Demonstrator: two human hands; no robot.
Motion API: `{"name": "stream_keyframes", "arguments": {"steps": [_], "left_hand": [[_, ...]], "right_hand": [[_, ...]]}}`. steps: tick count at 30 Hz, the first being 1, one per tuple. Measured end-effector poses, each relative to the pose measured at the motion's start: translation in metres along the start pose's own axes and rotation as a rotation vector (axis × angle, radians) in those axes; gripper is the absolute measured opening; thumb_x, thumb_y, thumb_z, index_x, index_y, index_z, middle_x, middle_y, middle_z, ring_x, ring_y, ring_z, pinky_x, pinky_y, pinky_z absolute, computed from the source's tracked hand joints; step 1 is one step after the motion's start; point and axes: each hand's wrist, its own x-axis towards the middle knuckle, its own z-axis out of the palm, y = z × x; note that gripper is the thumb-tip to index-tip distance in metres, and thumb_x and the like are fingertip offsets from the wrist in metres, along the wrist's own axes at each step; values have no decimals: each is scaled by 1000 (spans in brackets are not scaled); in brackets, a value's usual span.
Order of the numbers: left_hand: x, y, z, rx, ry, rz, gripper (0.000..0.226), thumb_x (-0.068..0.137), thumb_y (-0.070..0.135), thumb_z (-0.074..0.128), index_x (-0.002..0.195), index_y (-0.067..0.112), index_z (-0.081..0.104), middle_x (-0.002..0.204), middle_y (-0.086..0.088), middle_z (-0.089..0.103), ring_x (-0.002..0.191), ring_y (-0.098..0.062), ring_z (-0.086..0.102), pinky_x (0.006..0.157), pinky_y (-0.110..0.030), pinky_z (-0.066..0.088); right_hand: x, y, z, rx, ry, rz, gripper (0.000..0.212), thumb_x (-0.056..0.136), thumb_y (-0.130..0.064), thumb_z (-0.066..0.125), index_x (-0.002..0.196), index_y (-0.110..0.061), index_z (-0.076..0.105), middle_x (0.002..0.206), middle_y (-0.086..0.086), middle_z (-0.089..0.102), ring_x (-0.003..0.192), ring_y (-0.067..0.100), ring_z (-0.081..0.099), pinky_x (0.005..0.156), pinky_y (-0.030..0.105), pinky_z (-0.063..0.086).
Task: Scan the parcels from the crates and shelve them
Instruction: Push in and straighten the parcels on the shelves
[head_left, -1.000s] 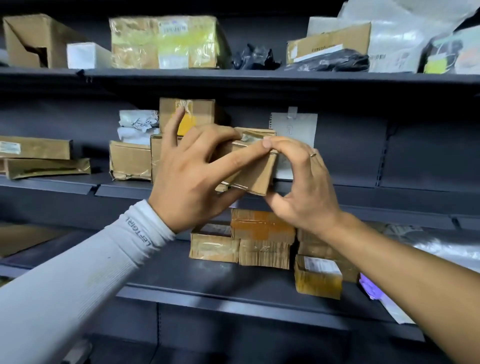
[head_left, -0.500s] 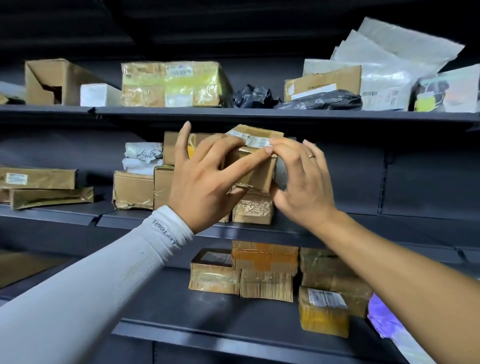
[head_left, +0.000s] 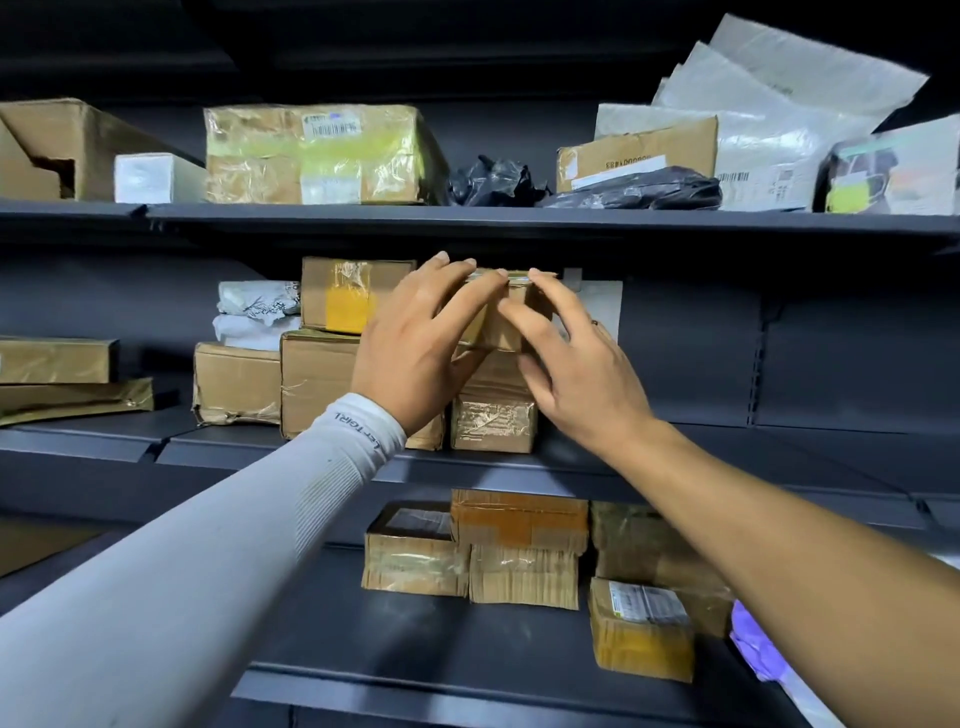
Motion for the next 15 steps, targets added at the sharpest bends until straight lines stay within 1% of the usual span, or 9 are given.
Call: {"name": "stream_keyframes", "arguments": {"steps": [3,5,6,7,8,10,11,12,15], "left_hand": [[0,1,7,-43,-17,-27,68,86,15,80,145,22,46,149,-15,51,144,-39,43,102,-58,52],[-1,1,11,-59,-18,-32,70,83,5,80,144,21,48,153,-17,47,146,-41,40,104,-59,51],[-2,0,14,-61,-7,-34,68,83,1,78,143,19,51,155,-18,44,148,-42,38,107,-58,49],[-4,-1,17,-65,8,-36,65,84,-2,76,142,16,54,157,-19,42,150,-42,35,111,-57,46],[-5,-4,20,-71,20,-36,62,86,-4,74,142,14,56,160,-20,39,152,-42,32,115,-55,42],[-7,-10,26,-84,37,-24,59,90,-6,71,144,12,56,164,-22,33,154,-42,26,121,-52,35],[-7,-12,30,-87,43,-10,60,91,-6,70,146,12,54,165,-22,30,155,-43,24,122,-52,33],[-7,-15,33,-86,45,6,61,93,-6,68,149,13,52,166,-22,28,155,-44,22,122,-52,32],[-6,-23,42,-74,42,33,66,97,-4,65,155,17,44,169,-17,22,157,-42,16,117,-52,35]], "right_hand": [[1,5,10,-27,-51,28,60,94,-8,67,142,-30,39,166,15,29,104,47,65,74,50,59],[3,7,15,-59,-41,67,66,90,-4,73,141,-30,40,168,12,27,104,45,66,68,46,58],[4,8,18,-70,-32,83,72,87,-1,74,143,-30,40,169,11,26,110,44,65,69,47,59],[5,8,20,-82,-24,92,79,84,3,74,147,-29,39,169,11,25,121,43,61,73,49,59],[5,8,22,-105,-20,93,85,82,6,74,152,-28,38,170,10,23,136,42,52,83,50,59],[5,7,27,-180,-33,77,91,83,4,72,160,-23,33,172,10,17,154,37,29,106,52,49],[3,5,30,-212,-44,71,90,85,-1,71,162,-20,29,173,9,14,157,36,23,115,53,42],[2,4,34,-230,-57,71,89,87,-7,69,163,-17,26,174,8,12,158,36,19,120,55,37],[1,1,46,-252,-105,91,86,92,-19,63,165,-12,18,175,5,7,159,34,14,125,54,27]]}}
